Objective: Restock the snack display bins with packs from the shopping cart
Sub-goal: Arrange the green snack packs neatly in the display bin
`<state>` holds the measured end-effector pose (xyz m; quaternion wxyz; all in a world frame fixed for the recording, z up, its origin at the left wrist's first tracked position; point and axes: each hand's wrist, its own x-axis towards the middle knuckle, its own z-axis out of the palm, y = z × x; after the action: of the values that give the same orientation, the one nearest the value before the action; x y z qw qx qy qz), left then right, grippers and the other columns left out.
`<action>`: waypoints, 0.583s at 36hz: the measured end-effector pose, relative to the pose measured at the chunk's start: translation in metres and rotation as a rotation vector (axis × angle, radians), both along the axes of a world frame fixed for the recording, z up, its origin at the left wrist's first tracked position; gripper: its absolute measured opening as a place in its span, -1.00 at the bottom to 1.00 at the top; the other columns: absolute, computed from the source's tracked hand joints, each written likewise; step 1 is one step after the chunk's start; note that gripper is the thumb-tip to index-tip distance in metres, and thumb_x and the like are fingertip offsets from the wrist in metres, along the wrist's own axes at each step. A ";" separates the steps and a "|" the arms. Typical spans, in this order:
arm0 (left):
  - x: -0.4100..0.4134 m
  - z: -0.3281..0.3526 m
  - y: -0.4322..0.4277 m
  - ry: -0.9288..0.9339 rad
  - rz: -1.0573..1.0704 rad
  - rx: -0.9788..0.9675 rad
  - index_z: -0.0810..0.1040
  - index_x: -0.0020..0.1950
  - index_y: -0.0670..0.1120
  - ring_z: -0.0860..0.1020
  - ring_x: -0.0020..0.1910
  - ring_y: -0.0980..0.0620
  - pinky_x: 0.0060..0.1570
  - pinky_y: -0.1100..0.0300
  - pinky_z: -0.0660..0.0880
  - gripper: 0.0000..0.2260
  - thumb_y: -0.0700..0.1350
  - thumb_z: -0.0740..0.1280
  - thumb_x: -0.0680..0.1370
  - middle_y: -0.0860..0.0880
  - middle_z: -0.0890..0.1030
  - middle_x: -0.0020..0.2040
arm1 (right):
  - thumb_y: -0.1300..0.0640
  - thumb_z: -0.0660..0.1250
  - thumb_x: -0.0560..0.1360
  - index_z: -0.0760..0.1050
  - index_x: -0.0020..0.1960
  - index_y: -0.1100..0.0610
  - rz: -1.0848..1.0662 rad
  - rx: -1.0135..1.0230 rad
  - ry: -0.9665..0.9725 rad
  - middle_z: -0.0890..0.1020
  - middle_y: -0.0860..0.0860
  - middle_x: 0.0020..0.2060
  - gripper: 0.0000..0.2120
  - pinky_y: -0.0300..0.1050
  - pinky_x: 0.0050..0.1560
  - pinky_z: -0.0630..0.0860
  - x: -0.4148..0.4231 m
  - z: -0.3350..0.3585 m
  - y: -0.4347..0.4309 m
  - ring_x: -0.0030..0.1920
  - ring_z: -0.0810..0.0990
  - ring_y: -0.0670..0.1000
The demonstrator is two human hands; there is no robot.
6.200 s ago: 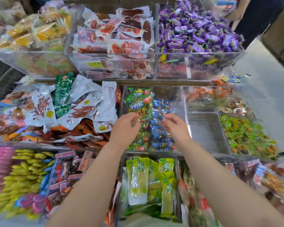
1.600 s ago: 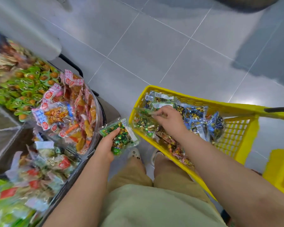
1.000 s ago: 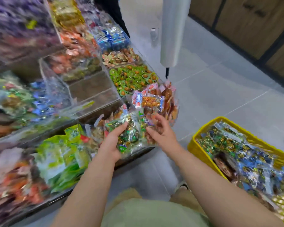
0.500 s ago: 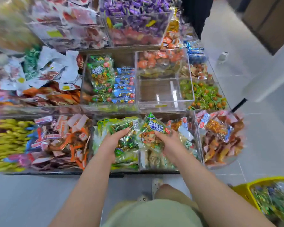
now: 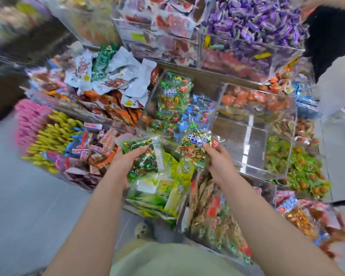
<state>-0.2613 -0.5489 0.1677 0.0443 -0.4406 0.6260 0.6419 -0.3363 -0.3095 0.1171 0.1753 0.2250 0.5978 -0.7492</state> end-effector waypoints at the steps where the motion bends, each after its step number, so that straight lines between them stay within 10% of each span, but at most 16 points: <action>1: -0.004 0.002 -0.005 0.004 -0.002 0.007 0.07 0.57 -0.08 0.23 0.47 -0.18 0.34 -0.20 0.24 -0.01 0.17 0.53 0.32 -0.12 0.20 0.53 | 0.00 0.50 0.37 0.41 0.31 0.13 -0.005 0.016 0.023 0.52 0.10 0.27 -0.42 -0.11 0.03 0.36 -0.008 0.002 -0.004 0.22 0.49 0.09; 6: -0.031 0.005 -0.033 0.068 -0.009 0.055 0.09 0.56 -0.01 0.24 0.46 -0.14 0.28 -0.17 0.29 -0.01 0.17 0.56 0.28 -0.04 0.26 0.49 | 0.05 0.46 0.41 0.49 0.05 0.01 0.011 0.130 0.139 0.61 0.06 0.13 -0.74 -0.19 -0.13 0.42 -0.051 0.017 -0.027 0.00 0.55 -0.02; 11: -0.068 0.025 -0.057 0.150 -0.106 0.055 0.47 0.05 0.07 0.51 0.02 0.02 -0.03 0.03 0.49 -0.60 0.05 0.56 0.33 0.14 0.52 -0.03 | 0.08 0.41 0.47 0.44 0.00 -0.05 0.045 0.376 0.303 0.58 -0.14 -0.13 -0.82 -0.22 -0.15 0.46 -0.094 0.034 -0.061 -0.10 0.55 -0.06; 16: -0.108 0.038 -0.093 0.184 -0.211 0.008 0.29 0.45 -0.05 0.42 0.27 -0.09 0.18 -0.04 0.37 -0.11 0.19 0.58 0.24 -0.09 0.39 0.43 | 0.11 0.40 0.48 0.40 0.26 -0.01 0.103 0.455 0.335 0.51 -0.17 -0.03 -0.62 -0.21 -0.01 0.38 -0.136 0.035 -0.099 0.01 0.51 -0.09; 21: -0.141 0.052 -0.117 0.182 -0.414 -0.023 0.42 0.34 -0.03 0.51 0.20 -0.08 0.17 -0.03 0.44 -0.03 0.32 0.57 0.02 0.01 0.55 0.23 | 0.23 0.36 0.50 0.37 0.31 0.05 0.130 0.439 0.286 0.54 0.01 0.17 -0.59 -0.19 0.04 0.43 -0.165 0.023 -0.123 0.06 0.53 -0.05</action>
<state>-0.4025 -0.6657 0.2201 0.1133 -0.2433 0.7117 0.6493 -0.5011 -0.4325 0.1403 0.0839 0.1105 0.7779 -0.6129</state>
